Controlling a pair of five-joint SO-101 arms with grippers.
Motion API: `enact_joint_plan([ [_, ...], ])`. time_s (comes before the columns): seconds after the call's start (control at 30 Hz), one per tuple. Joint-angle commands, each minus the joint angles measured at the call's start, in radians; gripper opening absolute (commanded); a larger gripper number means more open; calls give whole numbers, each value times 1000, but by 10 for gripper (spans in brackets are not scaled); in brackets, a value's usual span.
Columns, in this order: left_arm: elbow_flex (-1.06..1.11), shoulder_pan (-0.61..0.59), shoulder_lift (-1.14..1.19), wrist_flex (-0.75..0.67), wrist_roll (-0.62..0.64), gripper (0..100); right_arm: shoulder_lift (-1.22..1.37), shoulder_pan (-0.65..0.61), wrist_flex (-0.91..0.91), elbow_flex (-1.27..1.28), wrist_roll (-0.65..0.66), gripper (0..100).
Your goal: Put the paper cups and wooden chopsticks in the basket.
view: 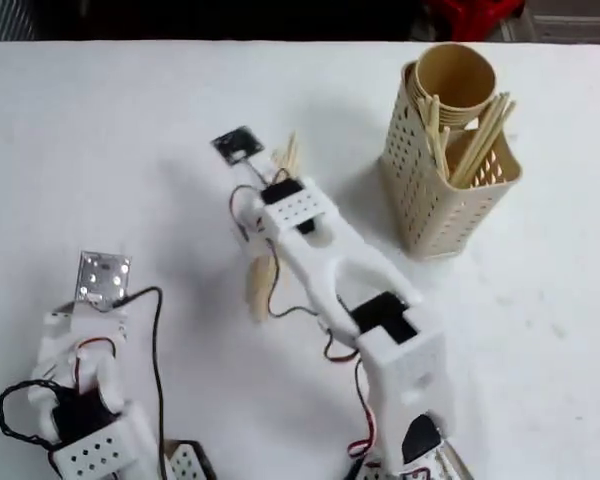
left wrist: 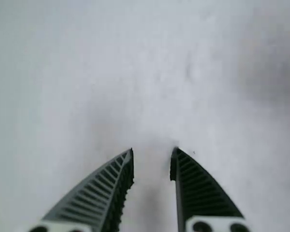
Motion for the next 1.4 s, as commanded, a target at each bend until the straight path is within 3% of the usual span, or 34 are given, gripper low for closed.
enact_joint_plan([
  [0.0, -3, -7, -7, 3, -5, 142, -10, 77, 54, -12, -40, 233],
  [0.27, -3, -7, -7, 3, -5, 142, -42, 71, 94, -12, -46, 233],
  [0.53, -3, -7, -7, 3, -5, 142, -343, 79, 134, 69, -23, 235],
  [0.73, -3, -7, -7, 3, -5, 142, -503, 113, -15, 285, 52, 234],
  [0.93, -3, -7, -7, 3, -5, 142, -438, 220, -145, 354, 52, 233],
  [1.37, -3, -7, -7, 3, -5, 142, -341, 214, -189, 330, 52, 233],
])
